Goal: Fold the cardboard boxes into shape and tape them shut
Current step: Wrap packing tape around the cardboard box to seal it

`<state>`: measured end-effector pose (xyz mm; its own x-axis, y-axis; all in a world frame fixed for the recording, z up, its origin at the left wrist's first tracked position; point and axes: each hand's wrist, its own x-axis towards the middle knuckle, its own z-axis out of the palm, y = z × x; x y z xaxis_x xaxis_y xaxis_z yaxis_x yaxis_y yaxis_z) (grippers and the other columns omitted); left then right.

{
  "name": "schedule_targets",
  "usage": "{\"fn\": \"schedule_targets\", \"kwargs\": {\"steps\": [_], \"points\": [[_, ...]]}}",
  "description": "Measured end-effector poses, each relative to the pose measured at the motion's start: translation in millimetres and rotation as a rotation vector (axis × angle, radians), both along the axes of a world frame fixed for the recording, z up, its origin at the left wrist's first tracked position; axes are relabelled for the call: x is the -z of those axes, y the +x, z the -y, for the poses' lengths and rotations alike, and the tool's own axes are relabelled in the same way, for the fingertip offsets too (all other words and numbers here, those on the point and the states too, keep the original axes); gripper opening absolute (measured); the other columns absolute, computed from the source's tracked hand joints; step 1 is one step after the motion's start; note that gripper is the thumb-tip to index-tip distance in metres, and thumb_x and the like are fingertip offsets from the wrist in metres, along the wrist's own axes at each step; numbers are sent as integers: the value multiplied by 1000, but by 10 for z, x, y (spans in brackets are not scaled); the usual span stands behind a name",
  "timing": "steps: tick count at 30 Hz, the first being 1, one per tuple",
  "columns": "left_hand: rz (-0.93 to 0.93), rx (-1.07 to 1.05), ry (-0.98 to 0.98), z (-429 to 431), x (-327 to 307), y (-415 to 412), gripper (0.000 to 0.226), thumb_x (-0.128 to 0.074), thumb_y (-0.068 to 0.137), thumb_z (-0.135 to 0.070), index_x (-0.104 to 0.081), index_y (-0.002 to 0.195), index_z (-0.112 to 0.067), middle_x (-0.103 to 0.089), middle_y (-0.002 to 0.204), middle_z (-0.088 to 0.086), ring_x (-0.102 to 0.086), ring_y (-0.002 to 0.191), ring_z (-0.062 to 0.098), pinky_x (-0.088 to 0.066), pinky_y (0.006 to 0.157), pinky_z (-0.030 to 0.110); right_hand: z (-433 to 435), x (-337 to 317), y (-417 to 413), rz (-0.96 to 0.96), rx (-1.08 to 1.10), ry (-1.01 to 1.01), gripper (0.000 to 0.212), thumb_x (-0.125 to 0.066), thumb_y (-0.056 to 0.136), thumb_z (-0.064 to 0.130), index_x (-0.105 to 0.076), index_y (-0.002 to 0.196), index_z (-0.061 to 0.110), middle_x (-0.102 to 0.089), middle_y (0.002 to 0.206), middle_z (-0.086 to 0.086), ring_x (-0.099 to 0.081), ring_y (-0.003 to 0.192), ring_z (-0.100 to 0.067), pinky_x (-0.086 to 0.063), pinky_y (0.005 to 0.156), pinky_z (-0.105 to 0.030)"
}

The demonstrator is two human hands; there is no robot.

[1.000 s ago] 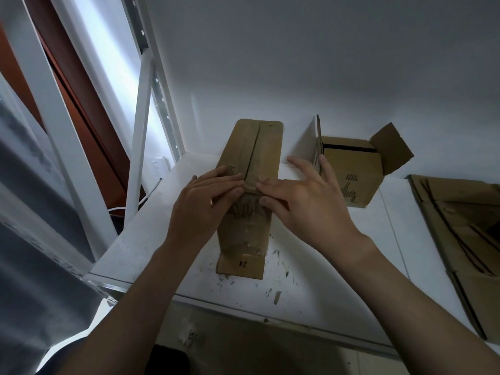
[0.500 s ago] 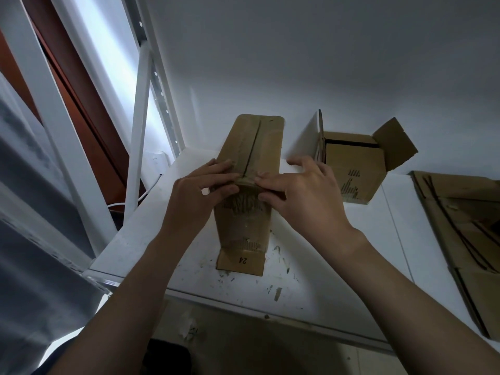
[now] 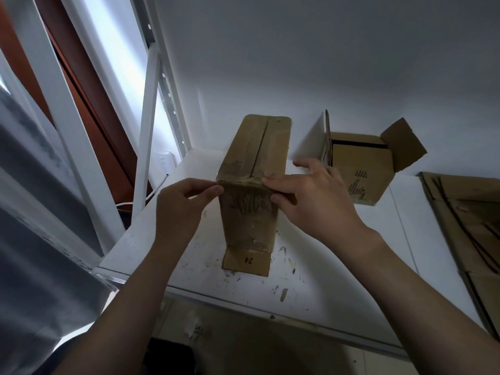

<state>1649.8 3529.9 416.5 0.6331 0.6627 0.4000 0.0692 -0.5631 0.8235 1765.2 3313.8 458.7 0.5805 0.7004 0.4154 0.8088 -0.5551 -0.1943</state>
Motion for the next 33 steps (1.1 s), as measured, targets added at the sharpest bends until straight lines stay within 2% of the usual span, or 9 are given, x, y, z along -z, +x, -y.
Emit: {"fn": "schedule_targets", "kwargs": {"steps": [3,7,10,13,17,22,25,28,33], "points": [[34,-26,-45,62,35,-20,24,-76,85,-32,-75,109,-27,-68,79,-32,-68,82,-9,-49,72,4,-11,9,10,-2,2,-7,36,-66,94,40,-64,129,48,-70,123,19,-46,134,-26,-32,107,-48],[60,-65,-158,158,83,-10,14,-75,87,-33,-72,100,-39,-67,74,-36,-69,84,-8,-49,73,8,-24,24,14,15,11,-1,35,-66,93,41,-65,128,47,-71,122,18,-46,134,-24,-32,107,-47],[99,-147,-149,267,114,0,15,-76,87,-34,-78,100,-26,-65,73,-34,-66,80,-13,-46,66,1,-30,31,-4,26,7,23,35,-69,92,38,-67,127,44,-71,121,16,-48,132,-26,-33,106,-49],[136,-214,-38,424,136,-22,24,-73,90,-31,-78,107,-14,-68,86,-26,-66,80,-12,-49,71,2,-41,47,-21,60,8,63,34,-73,90,33,-70,123,40,-73,118,14,-54,127,-30,-36,103,-51],[19,-93,185,715,185,-27,48,-66,95,-28,-59,138,-9,-62,135,2,-59,116,8,-49,97,22,-70,49,-49,89,10,68,34,-73,90,32,-70,123,39,-72,119,15,-56,124,-30,-37,99,-50],[-49,-30,14,681,117,40,53,-68,95,-27,-38,139,-20,-47,135,-7,-51,116,6,-37,78,-6,-108,34,-47,90,2,61,34,-70,92,34,-69,124,42,-69,124,19,-56,122,-26,-38,98,-48],[2,-37,261,572,-29,80,53,-63,98,-22,-40,146,-17,-40,153,6,-39,138,13,-36,110,20,-112,44,-39,98,8,53,34,-68,92,35,-68,125,43,-70,123,18,-56,121,-25,-38,97,-47],[-88,30,497,551,-95,135,36,-54,103,-29,-62,136,-18,-50,151,3,-33,149,28,-32,118,58,-97,53,-30,100,8,51,34,-68,92,35,-68,125,43,-72,121,16,-56,119,-25,-38,96,-46],[-165,5,492,513,-126,164,31,-56,102,-34,-71,126,-20,-65,135,-1,-48,140,30,-37,112,60,-83,59,-33,118,-5,58,34,-67,93,36,-67,126,43,-70,125,18,-58,117,-26,-39,93,-45]]}}
